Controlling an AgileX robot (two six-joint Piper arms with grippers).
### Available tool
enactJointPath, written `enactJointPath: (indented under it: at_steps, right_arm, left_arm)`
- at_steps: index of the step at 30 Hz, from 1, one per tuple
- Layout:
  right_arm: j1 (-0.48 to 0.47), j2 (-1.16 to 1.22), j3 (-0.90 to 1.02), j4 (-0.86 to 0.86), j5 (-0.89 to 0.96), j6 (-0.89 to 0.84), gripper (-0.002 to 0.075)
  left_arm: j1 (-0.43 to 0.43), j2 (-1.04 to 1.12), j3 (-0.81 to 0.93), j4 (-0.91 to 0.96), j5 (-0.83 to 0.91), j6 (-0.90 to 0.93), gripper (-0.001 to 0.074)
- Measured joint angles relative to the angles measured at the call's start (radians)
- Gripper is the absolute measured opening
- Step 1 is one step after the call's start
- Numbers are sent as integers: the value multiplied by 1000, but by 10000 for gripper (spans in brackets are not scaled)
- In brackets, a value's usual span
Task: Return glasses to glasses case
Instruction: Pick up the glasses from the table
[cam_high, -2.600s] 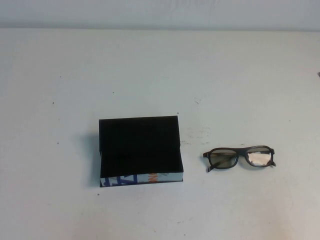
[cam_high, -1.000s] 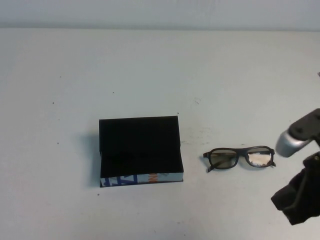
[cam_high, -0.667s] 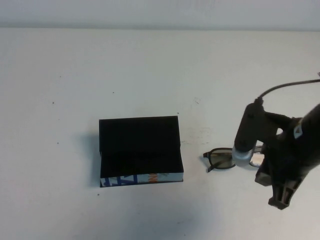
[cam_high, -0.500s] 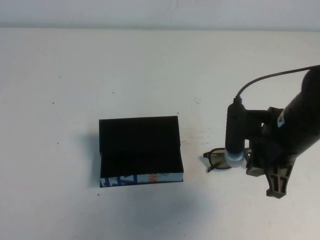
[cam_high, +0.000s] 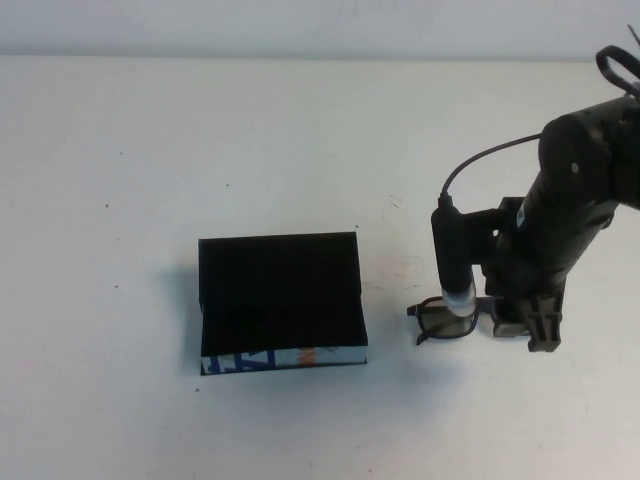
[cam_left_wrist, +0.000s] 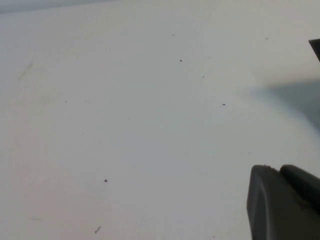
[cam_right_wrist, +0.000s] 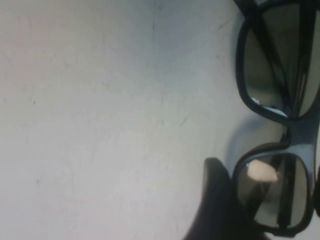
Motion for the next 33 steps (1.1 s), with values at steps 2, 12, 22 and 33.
enactJointPath:
  at_steps: [2, 12, 22, 33]
  right_arm:
    - [-1, 22, -14, -7, -2, -6, 351]
    - [-1, 94, -76, -7, -11, -27, 353]
    - [-1, 126, -83, -9, -17, -29, 353]
    - [-9, 126, -83, -13, -32, -50, 353]
  left_arm:
    - [0, 0, 0, 0, 0, 0, 0]
    - [0, 0, 0, 0, 0, 0, 0]
    - [0, 0, 0, 0, 0, 0, 0]
    - [0, 0, 0, 0, 0, 0, 0]
